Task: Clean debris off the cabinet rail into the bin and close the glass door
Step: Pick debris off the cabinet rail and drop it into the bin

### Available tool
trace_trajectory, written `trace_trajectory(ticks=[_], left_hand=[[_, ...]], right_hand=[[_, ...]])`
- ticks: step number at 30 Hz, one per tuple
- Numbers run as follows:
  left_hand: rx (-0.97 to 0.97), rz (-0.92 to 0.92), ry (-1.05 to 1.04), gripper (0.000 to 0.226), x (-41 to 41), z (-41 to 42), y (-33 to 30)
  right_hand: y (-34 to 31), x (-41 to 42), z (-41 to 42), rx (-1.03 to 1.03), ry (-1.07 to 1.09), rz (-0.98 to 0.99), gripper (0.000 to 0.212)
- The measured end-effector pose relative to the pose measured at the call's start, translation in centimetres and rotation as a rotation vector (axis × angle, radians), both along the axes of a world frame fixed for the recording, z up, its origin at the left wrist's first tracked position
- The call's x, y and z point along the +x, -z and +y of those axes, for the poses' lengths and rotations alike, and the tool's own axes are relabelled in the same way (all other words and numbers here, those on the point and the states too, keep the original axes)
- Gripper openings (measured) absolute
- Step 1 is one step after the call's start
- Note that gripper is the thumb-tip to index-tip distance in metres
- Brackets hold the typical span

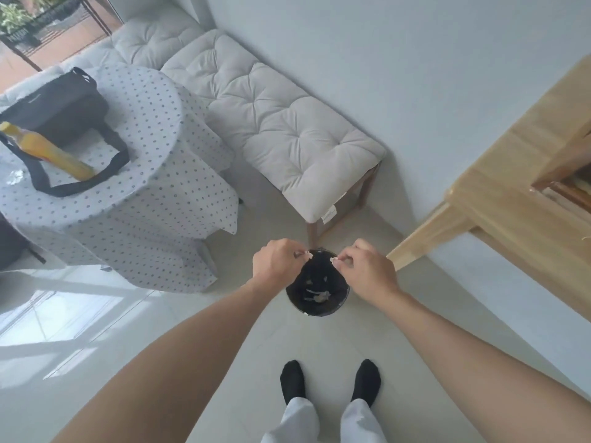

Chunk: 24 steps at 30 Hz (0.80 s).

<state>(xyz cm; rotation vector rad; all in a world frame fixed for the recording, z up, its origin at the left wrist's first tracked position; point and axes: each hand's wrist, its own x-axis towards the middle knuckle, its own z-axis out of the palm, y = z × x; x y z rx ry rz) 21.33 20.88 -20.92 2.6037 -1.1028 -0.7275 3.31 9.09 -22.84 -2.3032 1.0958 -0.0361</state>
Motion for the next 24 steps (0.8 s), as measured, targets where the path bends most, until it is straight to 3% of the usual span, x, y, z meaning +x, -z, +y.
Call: trace_trajectory(ticks=[10, 24], left_hand=[[0.072, 0.012, 0.016, 0.02, 1.1, -0.9, 4.1], [0.091, 0.003, 0.033, 0.04, 1.7, -0.8, 0.6]], right_hand=[[3.7, 1.4, -1.0, 0.036, 0.01, 0.098, 0.024], [1.6, -0.3, -1.3, 0.044, -0.001, 0.12, 0.032]])
